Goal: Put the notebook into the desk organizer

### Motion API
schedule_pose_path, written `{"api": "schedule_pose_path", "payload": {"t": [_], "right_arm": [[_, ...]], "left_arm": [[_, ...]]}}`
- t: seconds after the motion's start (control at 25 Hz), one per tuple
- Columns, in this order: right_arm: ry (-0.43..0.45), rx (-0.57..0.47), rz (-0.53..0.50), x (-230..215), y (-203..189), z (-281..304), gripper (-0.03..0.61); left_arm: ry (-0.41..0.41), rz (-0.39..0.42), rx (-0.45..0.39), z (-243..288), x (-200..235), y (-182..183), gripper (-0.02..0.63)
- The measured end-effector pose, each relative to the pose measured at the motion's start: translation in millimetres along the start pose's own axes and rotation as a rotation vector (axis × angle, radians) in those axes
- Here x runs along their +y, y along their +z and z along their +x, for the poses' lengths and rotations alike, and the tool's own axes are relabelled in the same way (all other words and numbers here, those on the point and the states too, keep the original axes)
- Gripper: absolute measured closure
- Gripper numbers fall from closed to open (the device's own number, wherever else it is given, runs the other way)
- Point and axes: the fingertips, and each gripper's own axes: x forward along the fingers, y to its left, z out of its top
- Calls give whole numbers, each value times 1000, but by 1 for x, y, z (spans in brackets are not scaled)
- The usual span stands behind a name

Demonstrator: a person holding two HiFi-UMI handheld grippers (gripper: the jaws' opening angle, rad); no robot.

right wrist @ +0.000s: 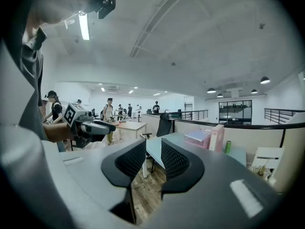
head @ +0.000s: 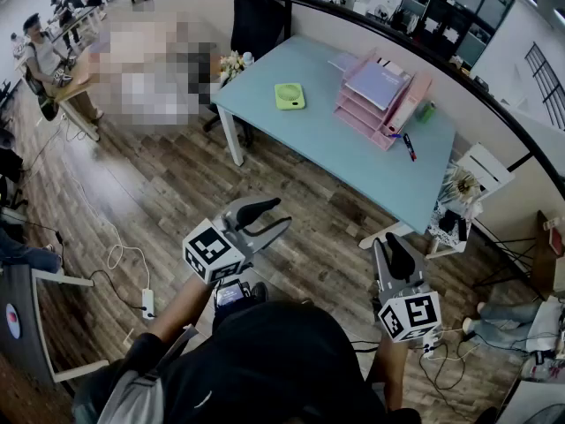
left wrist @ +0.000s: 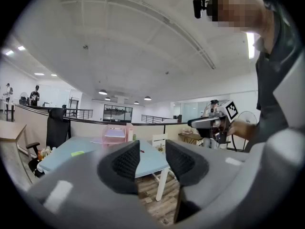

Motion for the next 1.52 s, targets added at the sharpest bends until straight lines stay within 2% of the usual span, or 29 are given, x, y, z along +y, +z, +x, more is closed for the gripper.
{"api": "schedule_pose_path", "payload": {"t": [0.48, 0.76, 1.16, 1.52], "right_arm": [[-10, 13, 4, -2, -4, 2, 497], [-32, -14, 59, -3, -3, 6, 497], [-93, 14, 68, 17, -4, 24, 497], [-133, 26, 54, 41, -2, 45, 497]], "left_arm": [[-15, -19, 2, 2, 0, -6, 437], [-46, -43, -9, 3, 5, -9, 437], [-87, -48, 3, -9, 29, -21, 437], [-127, -56, -24, -27, 57, -26, 437]]}}
